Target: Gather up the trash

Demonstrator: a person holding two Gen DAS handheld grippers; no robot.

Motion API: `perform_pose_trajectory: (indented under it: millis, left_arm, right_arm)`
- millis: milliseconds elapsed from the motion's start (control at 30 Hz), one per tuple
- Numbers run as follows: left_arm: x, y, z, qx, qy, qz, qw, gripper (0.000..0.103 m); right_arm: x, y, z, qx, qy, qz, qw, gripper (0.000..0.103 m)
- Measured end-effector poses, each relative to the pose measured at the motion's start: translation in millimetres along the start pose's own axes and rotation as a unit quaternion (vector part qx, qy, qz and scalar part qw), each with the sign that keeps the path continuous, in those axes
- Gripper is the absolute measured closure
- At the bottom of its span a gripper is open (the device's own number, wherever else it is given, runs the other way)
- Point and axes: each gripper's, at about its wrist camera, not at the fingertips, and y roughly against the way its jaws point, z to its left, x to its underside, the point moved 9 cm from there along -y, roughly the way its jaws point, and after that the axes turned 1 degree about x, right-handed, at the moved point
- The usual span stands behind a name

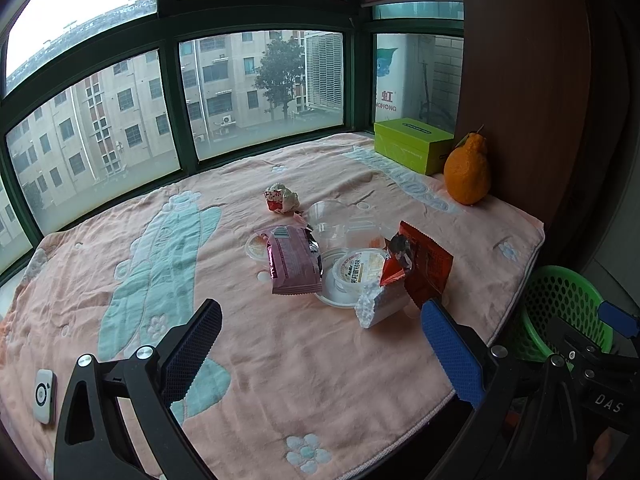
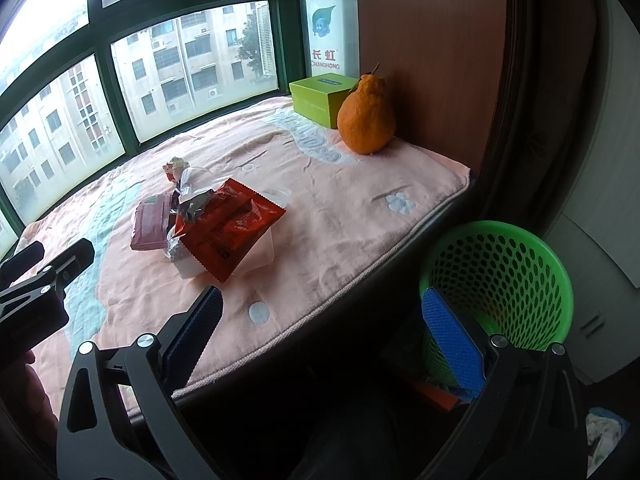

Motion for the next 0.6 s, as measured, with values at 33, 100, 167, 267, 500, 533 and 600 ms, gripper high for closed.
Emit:
perform_pose_trajectory:
  millis: [33,100,167,267,500,533,600]
  left_arm:
    - [-0.1,-0.2,-0.1,0.0,0.0,0.0,1.0,0.007]
    - [-0.2,-0.5,-0.3,0.0,-0.001,0.0,1.0,0.007]
    - [-0.2,-0.9,-0.3,0.0,-0.001,0.001,1.0,0.007]
    - [-0.3,-1.3,-0.7,0.001,-0.003,0.001,1.0,0.007]
    - [1.0,-4.3,-6.1,0.001,-0.006,0.001,1.0,0.007]
    - [1.4,-4.8,-6.4,0.001,-0.006,0.001,1.0,0.007]
    - [0.9,-5.0,-7.0,0.001,-0.007,0.001,1.0,0.007]
  right_arm:
    - [0.2,-0.3,0.0,0.0,0.0,0.001,1.0,0.004]
    - [0.8,-1.6,-0.9,0.0,-0.002,0.002,1.0,0.004]
    - [1.1,-2.0,-1.1,0.002,-0.001,0.001,1.0,0.005]
    - [1.9,-2.8,-1.8,0.002,-0.003,0.003,1.0,0.004]
    - [2.0,-4.7,-4.0,0.004,-0.005,0.006,1.0,0.005]
    - [2.2,-5.1,-4.1,0.004,-0.006,0.006,1.0,0.005]
    - [2.2,-5.5,-4.6,0.004,-0.007,0.007,1.0,0.005]
